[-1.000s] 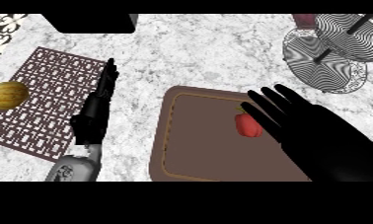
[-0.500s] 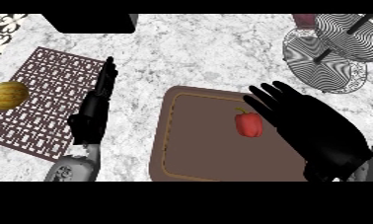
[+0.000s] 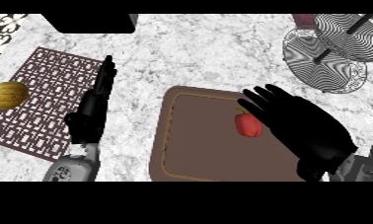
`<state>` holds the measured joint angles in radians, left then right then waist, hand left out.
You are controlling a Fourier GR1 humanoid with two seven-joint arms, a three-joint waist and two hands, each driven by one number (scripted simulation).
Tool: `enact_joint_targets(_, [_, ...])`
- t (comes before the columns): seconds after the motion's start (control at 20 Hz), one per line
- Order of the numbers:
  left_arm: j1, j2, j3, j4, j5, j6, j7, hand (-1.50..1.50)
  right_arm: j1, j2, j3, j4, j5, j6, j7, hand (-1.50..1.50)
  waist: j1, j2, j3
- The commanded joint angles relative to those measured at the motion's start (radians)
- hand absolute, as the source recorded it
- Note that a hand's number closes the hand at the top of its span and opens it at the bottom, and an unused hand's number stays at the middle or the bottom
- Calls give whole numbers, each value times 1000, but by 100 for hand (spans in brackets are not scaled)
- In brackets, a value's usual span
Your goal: Pick the bell pepper from the tray and place it in the tiered basket
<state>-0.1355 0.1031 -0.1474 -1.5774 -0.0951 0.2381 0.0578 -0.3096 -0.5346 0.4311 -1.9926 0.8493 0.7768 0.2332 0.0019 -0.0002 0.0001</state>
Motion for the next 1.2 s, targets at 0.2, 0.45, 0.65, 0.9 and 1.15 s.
enact_joint_targets(0.2, [23, -27, 28, 34, -4, -22, -50, 0, 47, 83, 12, 46, 100, 6, -43, -150, 0, 0, 0])
enact_joint_targets(0.45, [-27, -36, 18, 17, -54, -13, 25, 0, 11, 128, 6, 90, 151, 48, -47, -150, -1, 0, 0])
enact_joint_targets(0.65, [33, -36, 12, -64, -41, -29, 48, 0, -6, 159, 32, 203, 216, -22, -82, -150, 4, 0, 0])
enact_joint_targets(0.9, [-9, -43, 48, 35, -54, -35, -34, 0, 38, 140, -25, 212, 238, -64, -167, -150, -2, 0, 0])
enact_joint_targets(1.15, [-17, -25, 75, -23, -35, -74, 39, 0, 11, 244, -14, 222, 275, -7, -127, -150, 0, 0, 0])
